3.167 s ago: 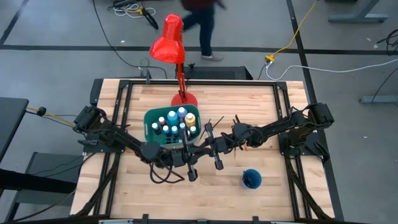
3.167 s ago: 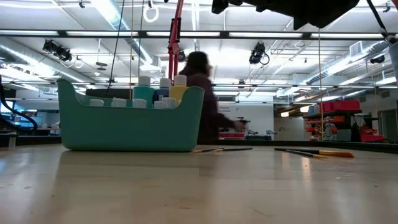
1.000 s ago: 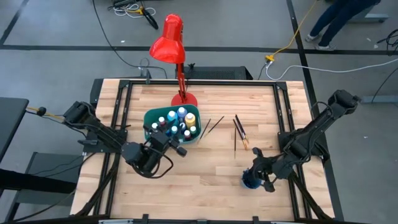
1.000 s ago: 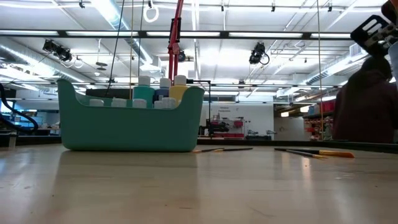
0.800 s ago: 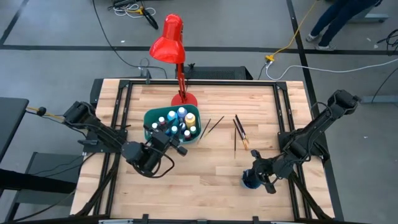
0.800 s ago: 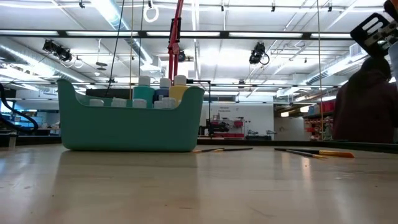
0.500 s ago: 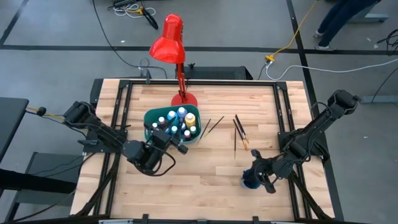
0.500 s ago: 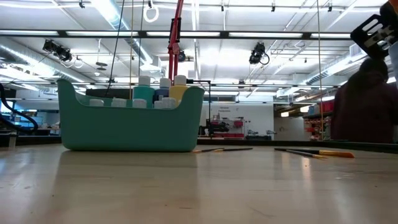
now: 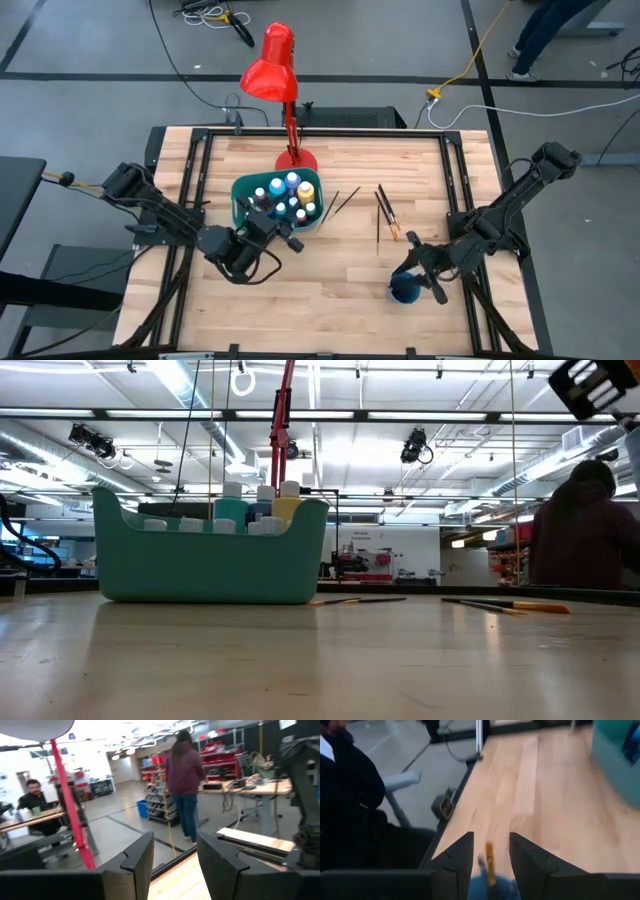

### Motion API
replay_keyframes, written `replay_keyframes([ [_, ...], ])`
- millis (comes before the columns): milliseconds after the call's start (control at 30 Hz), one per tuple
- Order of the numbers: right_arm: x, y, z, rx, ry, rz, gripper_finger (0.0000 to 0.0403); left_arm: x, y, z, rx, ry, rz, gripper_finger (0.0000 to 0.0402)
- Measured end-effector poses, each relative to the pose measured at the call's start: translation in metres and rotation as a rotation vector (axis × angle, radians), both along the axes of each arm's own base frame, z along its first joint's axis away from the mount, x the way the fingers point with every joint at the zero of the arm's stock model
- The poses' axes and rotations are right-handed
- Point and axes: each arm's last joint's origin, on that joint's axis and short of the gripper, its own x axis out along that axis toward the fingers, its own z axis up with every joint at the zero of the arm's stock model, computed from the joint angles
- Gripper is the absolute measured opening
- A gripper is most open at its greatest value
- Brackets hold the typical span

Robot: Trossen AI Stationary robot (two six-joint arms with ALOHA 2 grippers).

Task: Pick & Place Paint Supplies
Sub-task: Put the gold paint brush into the blue cup

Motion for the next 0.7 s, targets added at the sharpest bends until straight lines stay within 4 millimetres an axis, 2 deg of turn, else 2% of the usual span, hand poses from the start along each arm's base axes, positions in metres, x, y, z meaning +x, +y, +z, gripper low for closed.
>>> replay_keyframes([
  [267, -0.001, -0.027, 0.018, -0.232, -0.185, -0.142, 0.0133, -0.001, 0.001, 0.0, -0.011, 0.012, 0.03, 0.0155],
  [333, 0.002, -0.037, 0.02, -0.205, -0.177, -0.192, 0.0135, -0.001, 0.001, -0.001, -0.004, 0.031, 0.042, 0.0155],
  [533, 0.011, -0.071, 0.013, -0.091, -0.063, -0.515, 0.0137, -0.001, 0.001, -0.001, -0.006, 0.037, 0.051, 0.0155],
  [700, 0.016, -0.093, 0.008, -0.105, -0.004, -0.604, 0.0137, -0.001, 0.001, -0.001, -0.004, 0.036, 0.05, 0.0155],
])
